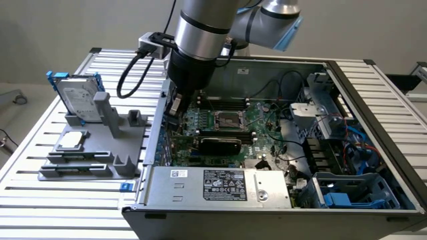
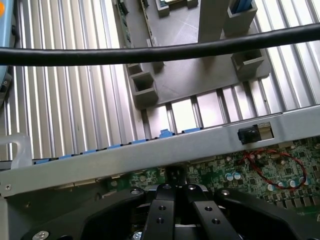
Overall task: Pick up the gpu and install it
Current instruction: 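Press down on the gpu until it lock into place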
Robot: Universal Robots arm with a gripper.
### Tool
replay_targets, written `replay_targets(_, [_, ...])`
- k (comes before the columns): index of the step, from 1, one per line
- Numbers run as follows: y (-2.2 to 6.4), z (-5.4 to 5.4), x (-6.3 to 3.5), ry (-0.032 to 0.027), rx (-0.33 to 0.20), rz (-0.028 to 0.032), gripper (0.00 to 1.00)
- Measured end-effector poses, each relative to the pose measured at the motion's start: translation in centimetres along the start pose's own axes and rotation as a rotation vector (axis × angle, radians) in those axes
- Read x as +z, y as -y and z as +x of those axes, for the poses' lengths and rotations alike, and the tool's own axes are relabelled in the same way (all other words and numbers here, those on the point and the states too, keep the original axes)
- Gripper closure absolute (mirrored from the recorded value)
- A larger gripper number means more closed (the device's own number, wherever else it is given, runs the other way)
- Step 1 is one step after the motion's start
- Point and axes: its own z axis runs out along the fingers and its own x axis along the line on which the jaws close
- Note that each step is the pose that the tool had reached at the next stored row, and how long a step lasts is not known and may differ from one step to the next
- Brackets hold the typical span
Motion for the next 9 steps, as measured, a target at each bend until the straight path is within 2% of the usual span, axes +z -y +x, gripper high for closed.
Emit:
replay_targets(4, [0.0, 0.0, 0.02, -0.0037, 0.009, -0.0007, 0.89])
replay_targets(9, [0.09, -0.02, 0.01, -0.0035, 0.017, -0.002, 0.89])
